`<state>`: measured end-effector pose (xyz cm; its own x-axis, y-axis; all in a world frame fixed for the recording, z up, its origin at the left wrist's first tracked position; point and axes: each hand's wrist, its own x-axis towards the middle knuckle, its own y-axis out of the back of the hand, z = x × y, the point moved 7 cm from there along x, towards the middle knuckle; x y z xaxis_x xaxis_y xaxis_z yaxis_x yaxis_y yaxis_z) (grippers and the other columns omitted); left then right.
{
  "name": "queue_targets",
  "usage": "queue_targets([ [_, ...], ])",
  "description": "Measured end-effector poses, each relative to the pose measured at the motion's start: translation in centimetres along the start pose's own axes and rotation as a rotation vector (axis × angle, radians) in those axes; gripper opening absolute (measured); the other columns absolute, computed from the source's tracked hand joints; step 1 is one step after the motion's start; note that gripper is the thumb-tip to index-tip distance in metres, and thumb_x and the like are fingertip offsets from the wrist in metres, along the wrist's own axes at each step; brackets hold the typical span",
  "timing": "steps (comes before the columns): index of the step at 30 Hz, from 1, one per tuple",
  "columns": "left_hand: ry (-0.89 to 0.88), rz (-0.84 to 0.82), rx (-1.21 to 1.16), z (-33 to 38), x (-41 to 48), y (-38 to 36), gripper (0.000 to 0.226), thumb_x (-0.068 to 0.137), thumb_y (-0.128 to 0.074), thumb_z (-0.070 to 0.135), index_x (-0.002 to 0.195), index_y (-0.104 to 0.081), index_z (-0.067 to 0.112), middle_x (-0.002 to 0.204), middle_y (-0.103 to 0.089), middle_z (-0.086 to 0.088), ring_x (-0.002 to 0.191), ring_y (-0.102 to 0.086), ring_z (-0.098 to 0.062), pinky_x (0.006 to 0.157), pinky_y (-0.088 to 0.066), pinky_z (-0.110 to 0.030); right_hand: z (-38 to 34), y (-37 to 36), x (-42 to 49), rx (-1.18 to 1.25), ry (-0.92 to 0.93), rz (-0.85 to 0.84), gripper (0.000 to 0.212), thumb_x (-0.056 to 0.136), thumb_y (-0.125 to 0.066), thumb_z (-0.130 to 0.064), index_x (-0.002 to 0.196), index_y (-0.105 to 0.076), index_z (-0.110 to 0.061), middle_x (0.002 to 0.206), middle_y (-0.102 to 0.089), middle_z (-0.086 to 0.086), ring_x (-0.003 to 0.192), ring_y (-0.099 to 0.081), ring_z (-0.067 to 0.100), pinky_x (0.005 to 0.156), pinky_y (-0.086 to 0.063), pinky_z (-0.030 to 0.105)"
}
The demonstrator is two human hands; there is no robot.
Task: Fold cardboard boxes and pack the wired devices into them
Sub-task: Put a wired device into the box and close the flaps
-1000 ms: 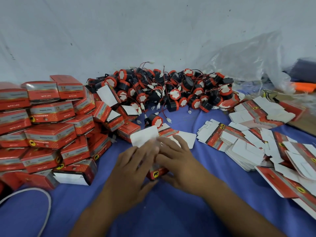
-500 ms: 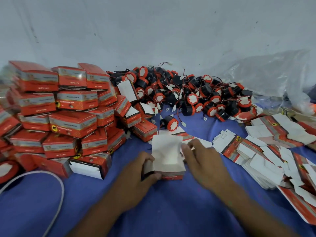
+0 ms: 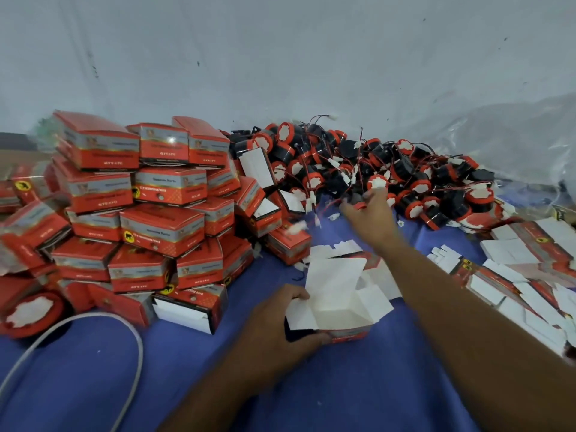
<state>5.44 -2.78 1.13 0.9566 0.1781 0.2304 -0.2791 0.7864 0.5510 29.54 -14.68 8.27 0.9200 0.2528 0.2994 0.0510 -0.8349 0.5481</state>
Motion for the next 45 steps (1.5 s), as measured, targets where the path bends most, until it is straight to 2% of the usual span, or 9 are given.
queue_targets([
  [6,0.010,-0.004,0.021,-0.3,0.0,-0.2,0.054,0.076,-0.081,0.046,0.114,-0.043,0.047,0.124,-0.053,0.022,0.114,-0.049,-0.003,0.096,-0.043,-0.020,-6.9,7.1,-8.1,-0.085,0.227,-0.060,0.037,0.071,-0.069,-0.069,0.094,-0.054,-0.043,0.085,-0.067,-0.011,0.061,-0.066,0.007,0.055,-0.050,0.021],
  [8,-0.001,-0.018,0.046,-0.2,-0.1,0.0,0.054,0.074,-0.083,0.046,0.111,-0.044,0.047,0.121,-0.055,0.020,0.110,-0.053,-0.003,0.091,-0.044,-0.018,-7.4,5.7,-12.0,-0.171,0.299,-0.175,0.044,0.072,-0.074,-0.064,0.096,-0.049,-0.037,0.083,-0.064,-0.013,0.061,-0.063,0.007,0.050,-0.045,0.017],
  [11,-0.032,-0.066,-0.021,-0.1,-0.4,0.1,0.062,0.056,-0.088,0.059,0.103,-0.056,0.035,0.108,-0.064,0.012,0.109,-0.060,-0.007,0.093,-0.047,-0.019,-6.6,3.1,-16.0,-0.443,0.486,-0.224,0.043,0.077,-0.080,-0.052,0.104,-0.062,-0.023,0.095,-0.063,-0.008,0.080,-0.061,0.017,0.063,-0.050,0.037],
  [14,0.022,-0.066,-0.058,-0.4,0.0,-0.2,0.043,0.073,-0.084,0.045,0.104,-0.061,0.026,0.102,-0.067,0.008,0.110,-0.063,-0.011,0.092,-0.052,-0.031,-5.2,1.6,-17.2,-0.596,0.490,-0.223,0.046,0.079,-0.078,-0.051,0.110,-0.067,-0.018,0.119,-0.058,0.004,0.091,-0.063,0.031,0.066,-0.052,0.041],
  [23,-0.238,0.109,-0.021,1.7,-0.2,0.8,0.026,0.100,-0.045,0.029,0.109,-0.070,0.025,0.121,-0.060,0.006,0.121,-0.052,-0.016,0.103,-0.039,-0.028,-4.0,-0.1,-17.7,-0.556,0.374,-0.250,0.040,0.089,-0.062,-0.055,0.112,-0.068,-0.022,0.124,-0.048,-0.004,0.095,-0.059,0.025,0.075,-0.049,0.038],
  [30,-0.067,0.092,-0.072,1.9,0.4,0.2,0.026,0.091,-0.053,0.034,0.072,-0.070,0.038,0.119,-0.057,0.008,0.113,-0.056,-0.010,0.094,-0.045,-0.033,-4.3,0.8,-18.9,-0.465,0.558,-0.171,0.027,0.102,-0.051,-0.031,0.091,-0.073,-0.019,0.093,-0.056,0.001,0.086,-0.048,0.023,0.078,-0.045,0.042],
  [37,0.048,-0.061,0.032,1.6,1.7,-1.2,0.014,0.082,-0.070,0.019,0.073,-0.072,0.007,0.090,-0.066,-0.005,0.087,-0.060,-0.021,0.075,-0.049,-0.033,-4.4,1.2,-17.2,0.092,0.349,-0.209,0.020,0.100,-0.058,-0.021,0.117,-0.067,-0.016,0.084,-0.064,-0.019,0.078,-0.062,0.003,0.073,-0.047,0.016],
  [40,0.069,0.019,0.171,2.1,1.7,-0.7,0.021,0.077,-0.072,0.016,0.062,-0.066,0.031,0.079,-0.060,0.009,0.083,-0.052,-0.006,0.066,-0.036,-0.011,-4.4,0.5,-17.6,0.201,0.358,-0.220,0.020,0.099,-0.059,-0.013,0.112,-0.073,-0.009,0.102,-0.068,-0.007,0.090,-0.068,0.010,0.083,-0.055,0.028],
  [45,0.177,0.326,-0.112,0.9,0.4,0.6,0.039,0.070,-0.084,0.019,0.091,-0.054,0.034,0.093,-0.058,0.011,0.083,-0.059,-0.005,0.064,-0.044,-0.023,-4.3,0.2,-18.6,0.040,0.463,-0.156,0.011,0.093,-0.064,-0.009,0.093,-0.075,-0.012,0.085,-0.067,-0.003,0.080,-0.057,0.008,0.074,-0.048,0.024],
])
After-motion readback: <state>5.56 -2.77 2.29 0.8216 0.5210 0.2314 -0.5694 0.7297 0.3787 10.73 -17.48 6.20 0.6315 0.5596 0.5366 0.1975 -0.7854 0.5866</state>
